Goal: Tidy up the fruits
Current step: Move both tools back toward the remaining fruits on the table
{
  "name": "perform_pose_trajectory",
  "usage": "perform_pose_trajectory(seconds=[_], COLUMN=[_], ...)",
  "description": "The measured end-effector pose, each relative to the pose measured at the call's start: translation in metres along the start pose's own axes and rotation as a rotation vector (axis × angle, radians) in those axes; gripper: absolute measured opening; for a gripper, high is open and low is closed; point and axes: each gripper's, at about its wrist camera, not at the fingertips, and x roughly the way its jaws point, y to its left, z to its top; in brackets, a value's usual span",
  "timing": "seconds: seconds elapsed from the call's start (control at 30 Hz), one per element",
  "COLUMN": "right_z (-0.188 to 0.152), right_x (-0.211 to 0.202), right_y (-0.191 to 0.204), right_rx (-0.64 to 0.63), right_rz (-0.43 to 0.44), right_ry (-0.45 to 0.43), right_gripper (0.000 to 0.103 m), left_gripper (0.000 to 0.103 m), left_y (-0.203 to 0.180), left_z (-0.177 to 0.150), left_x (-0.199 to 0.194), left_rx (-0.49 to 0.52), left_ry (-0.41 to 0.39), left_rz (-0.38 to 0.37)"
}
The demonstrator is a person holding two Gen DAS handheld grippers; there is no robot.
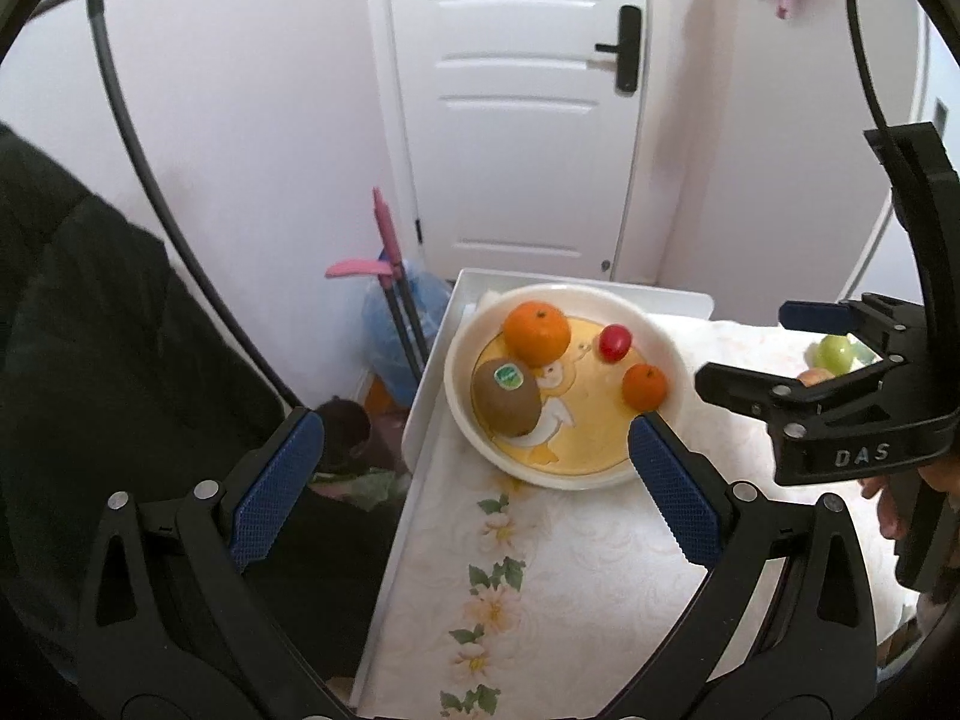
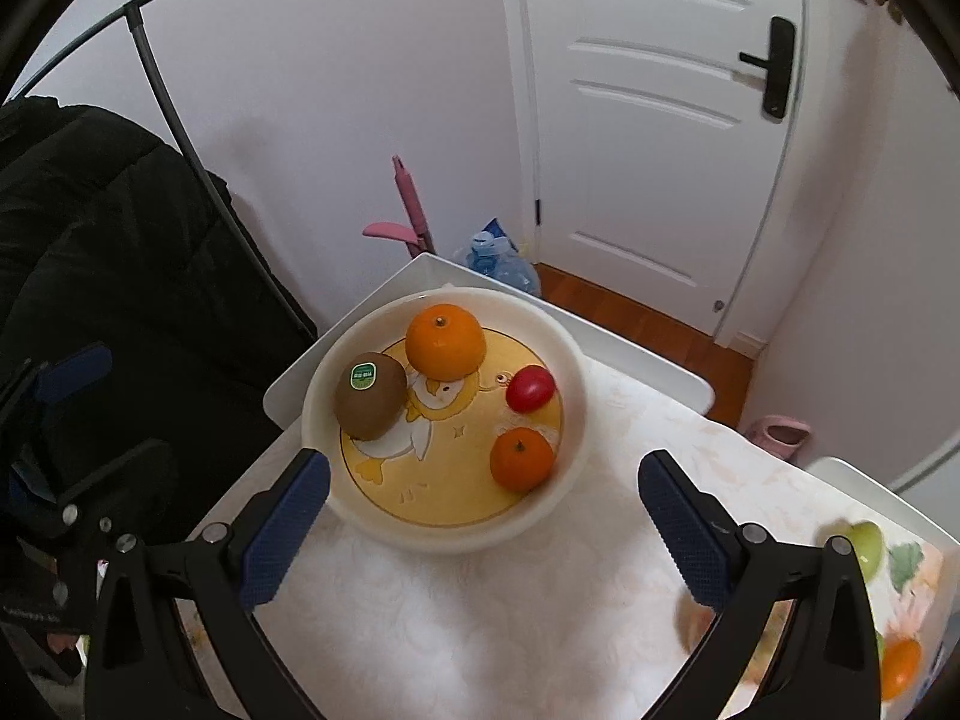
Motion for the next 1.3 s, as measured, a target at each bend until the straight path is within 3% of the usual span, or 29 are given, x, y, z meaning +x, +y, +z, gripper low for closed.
perform_pose_trajectory(seconds=[0.4, 0.73, 1.0, 1.3], right_z=[-0.023, -0.064, -0.096, -0.130], right_x=[-0.074, -0.123, -0.136, -0.118], right_y=[-0.028, -0.090, -0.145, -0.198], right_rx=[0.142, 0.215, 0.179, 0.108], right_rz=[-0.083, -0.210, -0.205, -0.135], right_ry=[-0.041, -0.070, -0.043, 0.025], right_gripper=[0.102, 0.103, 0.103, 0.103], left_gripper=[0.103, 0.103, 0.103, 0.103], left_y=[-0.029, -0.100, -0.170, -0.229], left_z=[0.021, 0.023, 0.013, -0.006], left_x=[-0.020, -0.028, -0.015, 0.016], left_rx=[0.086, 0.113, 0.104, 0.070], left_ry=[-0.054, -0.064, -0.035, 0.008], left_rz=[-0.128, -0.211, -0.214, -0.184])
